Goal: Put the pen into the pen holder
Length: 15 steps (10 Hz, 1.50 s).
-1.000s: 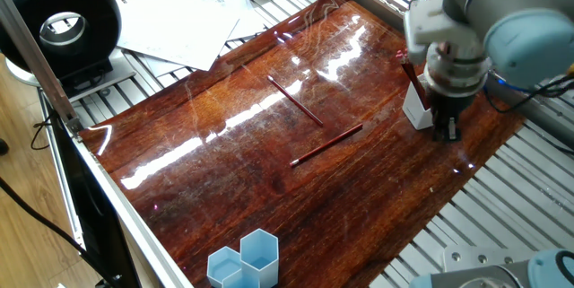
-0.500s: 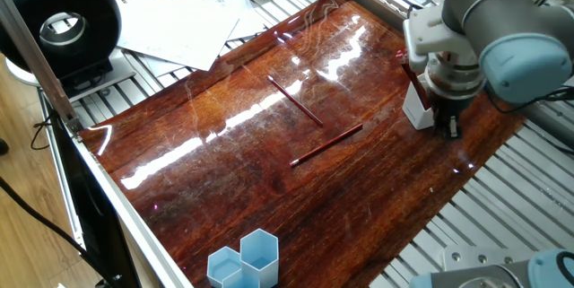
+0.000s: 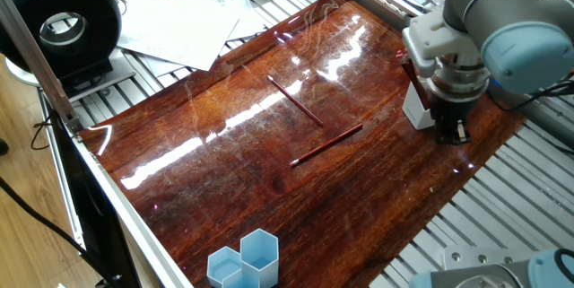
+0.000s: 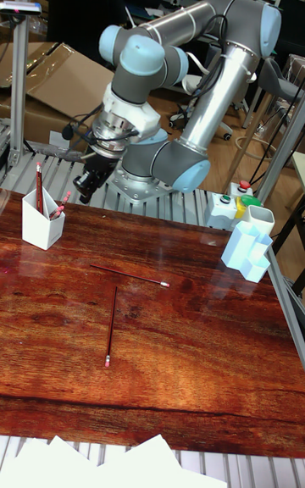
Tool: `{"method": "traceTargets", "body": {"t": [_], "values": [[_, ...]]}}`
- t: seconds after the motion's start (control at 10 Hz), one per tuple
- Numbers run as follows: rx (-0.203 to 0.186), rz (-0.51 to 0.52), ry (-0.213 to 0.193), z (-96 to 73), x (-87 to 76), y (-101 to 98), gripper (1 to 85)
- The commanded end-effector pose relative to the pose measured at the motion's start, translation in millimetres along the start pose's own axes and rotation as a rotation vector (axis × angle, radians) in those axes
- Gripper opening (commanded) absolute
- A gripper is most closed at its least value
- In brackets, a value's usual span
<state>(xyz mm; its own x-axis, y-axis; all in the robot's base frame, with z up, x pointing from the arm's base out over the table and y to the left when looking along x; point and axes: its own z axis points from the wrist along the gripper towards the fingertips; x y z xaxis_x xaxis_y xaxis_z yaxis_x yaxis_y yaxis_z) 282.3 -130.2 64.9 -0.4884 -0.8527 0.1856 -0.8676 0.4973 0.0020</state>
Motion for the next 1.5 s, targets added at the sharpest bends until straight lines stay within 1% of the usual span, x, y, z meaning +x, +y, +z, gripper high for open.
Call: {"method": "traceTargets", "body": {"t": [0.0, 0.1, 0.2, 0.3, 0.4, 0.5, 0.6, 0.7, 0.8, 0.9, 1.0, 1.1, 1.2, 1.4], "values": [[-0.015, -0.05, -0.036, -1.1, -8.5, 4.0, 29.0], [-0.023, -0.06, -0.028, -1.1, -6.4, 6.0, 30.3], [-0.024, -0.06, -0.03, -1.1, -6.8, 6.2, 31.0], [-0.021, -0.06, -0.031, 0.8, -22.5, 7.6, 32.7], [-0.019, -0.051, -0.026, 1.7, -47.2, 9.8, 32.7], [-0.01, -0.055, -0.016, 1.0, -70.3, 8.0, 32.7], [-0.007, -0.054, -0.004, -2.8, -91.7, 8.8, 32.7], [0.005, -0.054, 0.019, -12.8, -113.3, 7.8, 32.7], [0.006, -0.063, 0.027, -24.3, -133.5, 8.0, 32.7], [-0.008, -0.071, 0.008, -30.3, -150.1, 7.9, 33.3], [-0.007, -0.113, -0.041, -23.3, -161.9, -1.6, 36.0], [0.023, -0.136, -0.016, -19.8, -154.1, -14.4, 36.3], [0.046, -0.159, 0.008, -18.1, -144.5, -21.4, 36.3], [0.085, -0.201, 0.003, -18.8, -146.9, -31.4, 35.7]]}}
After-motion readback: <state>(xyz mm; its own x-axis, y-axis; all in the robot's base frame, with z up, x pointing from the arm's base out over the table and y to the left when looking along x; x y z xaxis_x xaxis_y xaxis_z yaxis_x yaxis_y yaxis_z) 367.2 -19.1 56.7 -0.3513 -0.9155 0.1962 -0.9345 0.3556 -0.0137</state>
